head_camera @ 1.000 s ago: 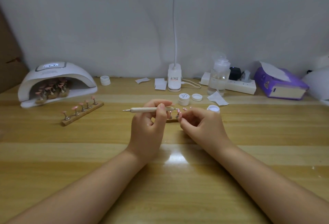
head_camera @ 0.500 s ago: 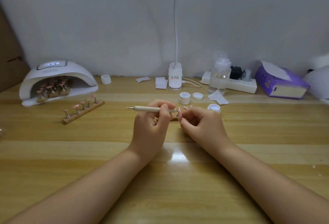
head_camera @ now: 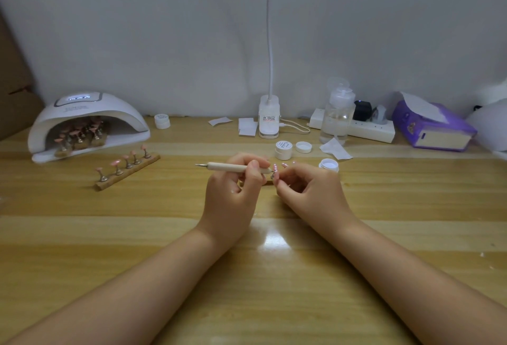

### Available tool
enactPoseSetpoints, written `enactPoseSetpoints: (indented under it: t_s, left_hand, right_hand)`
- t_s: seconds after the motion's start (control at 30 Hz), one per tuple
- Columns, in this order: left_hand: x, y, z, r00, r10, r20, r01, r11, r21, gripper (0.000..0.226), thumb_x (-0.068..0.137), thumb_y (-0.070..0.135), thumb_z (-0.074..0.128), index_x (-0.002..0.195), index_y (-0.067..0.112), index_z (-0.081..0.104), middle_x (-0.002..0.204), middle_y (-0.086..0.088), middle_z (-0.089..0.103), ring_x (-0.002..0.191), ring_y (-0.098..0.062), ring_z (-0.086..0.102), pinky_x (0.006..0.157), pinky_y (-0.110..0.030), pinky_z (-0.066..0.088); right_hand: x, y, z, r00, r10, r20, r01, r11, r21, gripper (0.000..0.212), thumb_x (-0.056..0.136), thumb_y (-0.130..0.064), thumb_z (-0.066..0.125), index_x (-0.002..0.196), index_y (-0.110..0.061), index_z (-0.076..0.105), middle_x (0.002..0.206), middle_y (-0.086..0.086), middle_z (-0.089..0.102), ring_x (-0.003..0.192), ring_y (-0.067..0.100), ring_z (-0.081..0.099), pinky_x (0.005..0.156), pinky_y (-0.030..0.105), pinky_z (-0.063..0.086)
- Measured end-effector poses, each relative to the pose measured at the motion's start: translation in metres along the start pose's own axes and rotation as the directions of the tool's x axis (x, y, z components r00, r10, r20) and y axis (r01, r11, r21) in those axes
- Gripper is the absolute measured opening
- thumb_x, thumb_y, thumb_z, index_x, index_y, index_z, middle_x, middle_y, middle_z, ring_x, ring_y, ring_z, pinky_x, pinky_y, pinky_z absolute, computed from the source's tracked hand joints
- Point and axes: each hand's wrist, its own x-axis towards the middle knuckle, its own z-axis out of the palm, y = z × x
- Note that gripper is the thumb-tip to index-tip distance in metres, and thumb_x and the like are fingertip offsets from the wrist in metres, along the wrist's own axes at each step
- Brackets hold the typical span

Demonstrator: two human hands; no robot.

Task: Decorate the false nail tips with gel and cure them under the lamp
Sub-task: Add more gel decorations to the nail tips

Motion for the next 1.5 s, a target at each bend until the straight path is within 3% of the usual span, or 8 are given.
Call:
enactPoseSetpoints:
  t_s: [0.23,0.43,0.67,0.83,1.03,1.3,1.5]
  left_hand:
    - [-0.0002,-0.0002,0.0003,1.000,-0.009,0.000,0.009,1.000,0.007,0.021,0.090,0.021,0.046,0.080,0.025,0.064,0.079,0.018,0.067,0.071,-0.004,0.064,0.066,-0.019,0.052]
    - [-0.0001,0.0002,-0.0003,1.000,0.016,-0.001,-0.016,0.999,0.032,0.025,0.086,0.037,0.042,0.081,0.026,0.064,0.081,0.021,0.067,0.074,-0.002,0.065,0.068,-0.020,0.052]
    - [-0.0001,-0.0004,0.0001,1.000,0.008,-0.008,-0.008,0.998,0.055,0.022,0.090,0.022,0.045,0.080,0.027,0.064,0.079,0.022,0.067,0.071,-0.003,0.064,0.066,-0.021,0.052]
    - [0.0002,0.0001,-0.0001,1.000,0.006,0.000,-0.006,0.999,0.051,0.022,0.089,0.030,0.045,0.081,0.024,0.064,0.078,0.021,0.066,0.071,-0.003,0.064,0.066,-0.021,0.052]
    - [0.0003,0.0014,-0.0001,1.000,-0.011,-0.001,0.011,0.998,0.066,0.021,0.089,0.023,0.045,0.079,0.027,0.064,0.077,0.023,0.066,0.071,-0.004,0.064,0.067,-0.028,0.054]
    - [0.0004,0.0027,0.0000,1.000,-0.001,0.001,0.000,0.998,0.063,0.022,0.089,0.021,0.044,0.079,0.024,0.064,0.075,0.023,0.066,0.072,0.000,0.063,0.067,-0.019,0.051]
    - [-0.0001,0.0031,-0.0009,1.000,-0.001,0.005,0.001,0.998,0.064,0.022,0.089,0.022,0.044,0.080,0.023,0.064,0.076,0.023,0.066,0.072,-0.003,0.064,0.068,-0.025,0.053]
  right_hand:
    - [0.0000,0.0003,0.0004,1.000,-0.010,-0.007,0.010,1.000,-0.019,0.005,0.079,-0.010,0.070,0.076,-0.013,0.072,0.061,-0.012,0.063,0.055,0.006,0.055,0.056,0.013,0.042]
    - [-0.0001,0.0013,0.0007,1.000,-0.016,-0.007,0.016,1.000,-0.021,0.004,0.079,-0.010,0.070,0.077,-0.012,0.072,0.061,-0.015,0.062,0.056,0.005,0.054,0.056,0.011,0.040]
    - [-0.0003,0.0019,0.0007,1.000,-0.027,-0.012,0.027,0.999,-0.023,0.005,0.079,-0.012,0.071,0.074,-0.014,0.071,0.062,-0.013,0.062,0.054,0.004,0.052,0.056,0.014,0.040]
    - [-0.0002,0.0017,0.0007,0.999,-0.031,-0.011,0.031,0.999,-0.035,0.006,0.079,-0.011,0.071,0.074,-0.014,0.072,0.058,-0.016,0.059,0.054,0.005,0.052,0.055,0.013,0.039]
    - [-0.0004,0.0014,-0.0004,0.999,-0.046,-0.013,0.046,0.998,-0.036,0.005,0.078,-0.010,0.071,0.075,-0.014,0.073,0.062,-0.011,0.064,0.057,0.010,0.056,0.056,0.014,0.042]
    - [0.0003,0.0018,0.0010,0.999,-0.049,-0.015,0.049,0.998,-0.041,0.005,0.078,-0.009,0.071,0.075,-0.014,0.073,0.064,-0.010,0.065,0.058,0.011,0.058,0.057,0.015,0.043]
    - [0.0002,0.0019,0.0005,0.998,-0.054,-0.013,0.053,0.998,-0.038,0.005,0.078,-0.009,0.071,0.075,-0.014,0.073,0.063,-0.012,0.064,0.057,0.011,0.057,0.058,0.020,0.045]
